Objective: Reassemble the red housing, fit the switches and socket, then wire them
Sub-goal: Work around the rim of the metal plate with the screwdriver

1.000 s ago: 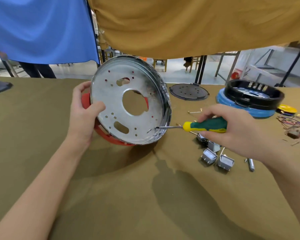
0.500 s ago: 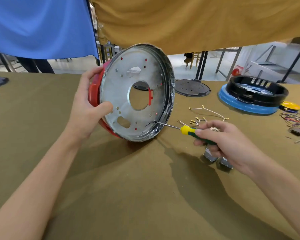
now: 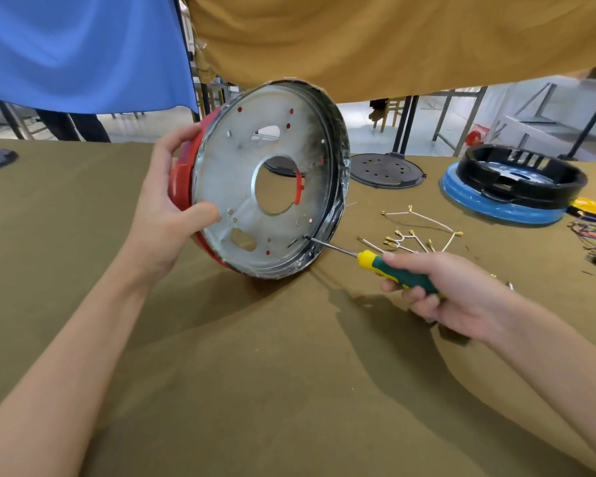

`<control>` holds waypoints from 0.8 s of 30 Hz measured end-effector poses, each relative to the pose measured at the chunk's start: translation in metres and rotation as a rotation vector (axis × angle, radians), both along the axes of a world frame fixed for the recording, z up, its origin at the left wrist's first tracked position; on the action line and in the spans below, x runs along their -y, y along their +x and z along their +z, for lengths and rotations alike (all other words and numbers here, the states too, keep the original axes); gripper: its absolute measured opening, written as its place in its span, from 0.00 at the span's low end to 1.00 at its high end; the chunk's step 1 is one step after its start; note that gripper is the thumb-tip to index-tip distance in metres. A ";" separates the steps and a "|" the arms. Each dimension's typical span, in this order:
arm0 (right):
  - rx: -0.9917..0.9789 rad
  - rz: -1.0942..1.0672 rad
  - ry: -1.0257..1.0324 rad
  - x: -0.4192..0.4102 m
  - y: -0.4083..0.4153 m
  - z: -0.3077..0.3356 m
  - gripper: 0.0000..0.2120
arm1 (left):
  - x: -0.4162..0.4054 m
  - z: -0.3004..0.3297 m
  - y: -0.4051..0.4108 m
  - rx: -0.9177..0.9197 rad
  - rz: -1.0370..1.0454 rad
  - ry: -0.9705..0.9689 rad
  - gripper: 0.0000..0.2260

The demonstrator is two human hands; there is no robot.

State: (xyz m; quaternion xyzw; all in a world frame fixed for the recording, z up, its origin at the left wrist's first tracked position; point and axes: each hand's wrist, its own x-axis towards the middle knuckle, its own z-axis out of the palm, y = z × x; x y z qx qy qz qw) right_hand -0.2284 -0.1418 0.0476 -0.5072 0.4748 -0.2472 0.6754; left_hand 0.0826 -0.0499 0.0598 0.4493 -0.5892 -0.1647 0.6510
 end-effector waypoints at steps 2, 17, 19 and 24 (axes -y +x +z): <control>-0.074 0.052 -0.182 -0.003 -0.003 -0.002 0.12 | -0.001 -0.003 0.005 -0.028 0.024 0.004 0.37; -0.107 0.115 0.090 0.017 -0.004 0.016 0.16 | -0.005 -0.006 0.015 -0.113 0.000 0.046 0.38; -0.210 0.170 -0.190 0.008 -0.004 0.010 0.10 | -0.006 -0.006 0.014 -0.118 0.004 0.035 0.38; -0.931 0.308 -1.513 -0.011 -0.006 -0.004 0.12 | -0.008 -0.006 0.015 -0.148 -0.021 0.034 0.36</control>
